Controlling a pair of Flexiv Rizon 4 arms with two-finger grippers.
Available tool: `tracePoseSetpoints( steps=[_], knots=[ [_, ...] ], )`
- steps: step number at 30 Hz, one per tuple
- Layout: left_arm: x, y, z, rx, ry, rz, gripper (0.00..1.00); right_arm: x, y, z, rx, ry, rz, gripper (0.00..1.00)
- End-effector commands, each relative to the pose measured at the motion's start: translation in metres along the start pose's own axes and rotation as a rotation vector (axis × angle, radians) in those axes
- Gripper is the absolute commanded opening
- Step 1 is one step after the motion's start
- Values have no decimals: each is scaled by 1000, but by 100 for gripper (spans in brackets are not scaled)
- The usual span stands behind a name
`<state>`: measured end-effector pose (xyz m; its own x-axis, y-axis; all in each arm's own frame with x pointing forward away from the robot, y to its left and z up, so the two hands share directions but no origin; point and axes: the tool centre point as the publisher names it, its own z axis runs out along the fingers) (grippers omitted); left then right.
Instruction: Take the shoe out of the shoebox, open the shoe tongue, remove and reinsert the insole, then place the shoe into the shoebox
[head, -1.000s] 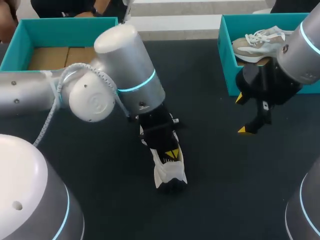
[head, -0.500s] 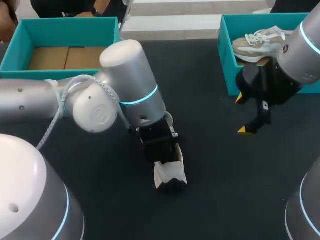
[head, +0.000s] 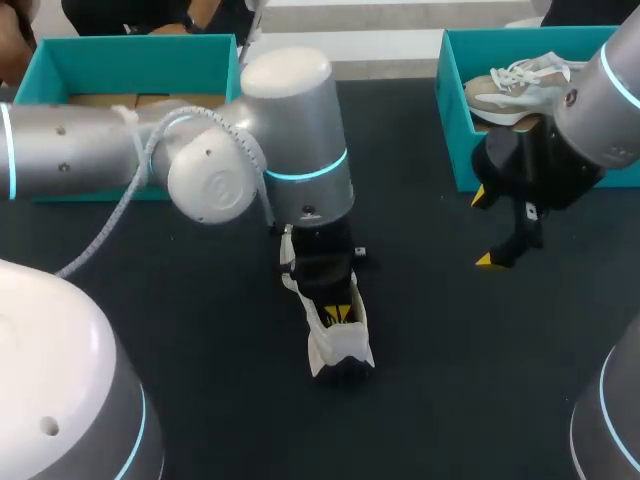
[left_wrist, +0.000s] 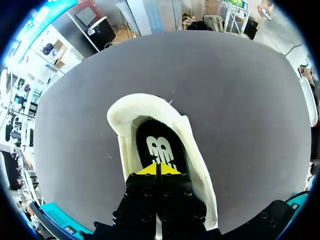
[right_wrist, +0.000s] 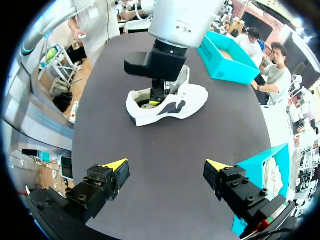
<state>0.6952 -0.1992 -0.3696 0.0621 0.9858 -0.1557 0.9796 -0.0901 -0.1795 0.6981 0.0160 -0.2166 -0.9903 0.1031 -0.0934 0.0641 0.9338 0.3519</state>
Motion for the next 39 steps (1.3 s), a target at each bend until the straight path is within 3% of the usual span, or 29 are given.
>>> tracePoseSetpoints(
  steps=[1,7,14,15,16,18,19,20,21,30,39],
  knots=[
    [2,-4,-32,-102,109,2,0,0,0,1,1,0,1,100],
    [5,3,-42,-269,195,19,0,0,0,1,1,0,1,100],
    [5,13,-42,-338,246,-11,0,0,0,1,1,0,1,100],
    [5,14,-39,-351,257,-24,12,0,0,1,1,0,1,100],
    [6,15,-38,-343,264,-29,38,0,0,1,1,0,1,100],
    [8,16,-34,-345,270,-36,50,0,0,1,1,0,1,100],
    [9,16,-32,-336,268,-41,65,0,0,1,1,0,1,100],
    [10,18,-30,-348,268,-51,87,0,0,1,1,0,1,100],
    [11,19,-29,-342,269,-54,98,0,0,1,1,0,1,100],
    [17,31,-20,-353,255,-115,100,0,0,1,1,0,1,100],
    [25,28,-25,-333,252,-135,100,0,0,1,1,0,1,100]
  ],
)
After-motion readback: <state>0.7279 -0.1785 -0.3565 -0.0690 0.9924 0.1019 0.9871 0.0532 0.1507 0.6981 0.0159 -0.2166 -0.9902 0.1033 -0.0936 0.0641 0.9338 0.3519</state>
